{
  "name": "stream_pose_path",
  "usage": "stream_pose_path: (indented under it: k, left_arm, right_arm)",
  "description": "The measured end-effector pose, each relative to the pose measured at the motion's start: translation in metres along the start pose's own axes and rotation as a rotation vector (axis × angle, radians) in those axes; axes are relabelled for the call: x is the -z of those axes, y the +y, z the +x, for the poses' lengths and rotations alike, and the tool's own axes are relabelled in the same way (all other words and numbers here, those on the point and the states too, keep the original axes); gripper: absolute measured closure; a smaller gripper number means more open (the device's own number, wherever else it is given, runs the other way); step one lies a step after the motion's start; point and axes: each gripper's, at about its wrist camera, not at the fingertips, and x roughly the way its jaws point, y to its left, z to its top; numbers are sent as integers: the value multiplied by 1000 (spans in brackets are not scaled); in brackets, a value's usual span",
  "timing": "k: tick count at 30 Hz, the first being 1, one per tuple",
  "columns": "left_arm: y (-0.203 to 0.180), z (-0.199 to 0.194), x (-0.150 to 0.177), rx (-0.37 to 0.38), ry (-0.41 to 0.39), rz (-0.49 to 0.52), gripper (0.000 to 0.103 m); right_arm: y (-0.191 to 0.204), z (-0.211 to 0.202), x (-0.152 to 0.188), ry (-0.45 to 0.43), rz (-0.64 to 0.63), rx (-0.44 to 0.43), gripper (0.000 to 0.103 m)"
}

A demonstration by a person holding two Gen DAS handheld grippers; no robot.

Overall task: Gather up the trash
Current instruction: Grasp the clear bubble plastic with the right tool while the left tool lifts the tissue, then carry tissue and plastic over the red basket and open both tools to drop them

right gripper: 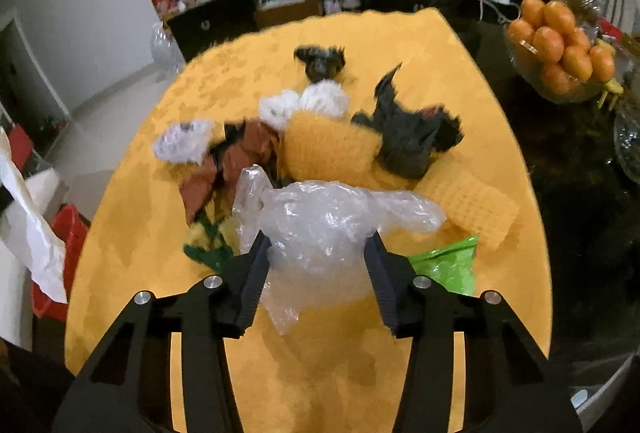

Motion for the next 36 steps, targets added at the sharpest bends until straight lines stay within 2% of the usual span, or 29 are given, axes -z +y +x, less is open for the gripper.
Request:
stream_pose_path:
  k: [5,8,14,20,29,36]
  left_arm:
    - [11,-12,-6,-44,-41,-8,99]
    - [23,-19,-8,-81,-62,-17,99]
    - [48,-26,-10,-133,-67,-64,99]
    - [80,-37,-10,-183,-74,-104,99]
    - [134,-49,-4,-278,-63,-179,99]
    - [172,-44,12,-355,-10,-219,99]
  right_arm:
    - [3,-33,-13,-125,-1,45,57]
    - [8,-44,-20,-163,5,29,57]
    - [35,-51,-32,-184,-29,-10,57]
    - [83,-49,-43,-183,-101,-74,57]
    - [181,-43,-54,-142,-268,-248,57]
    - [259,-27,-54,-78,-411,-439,57]
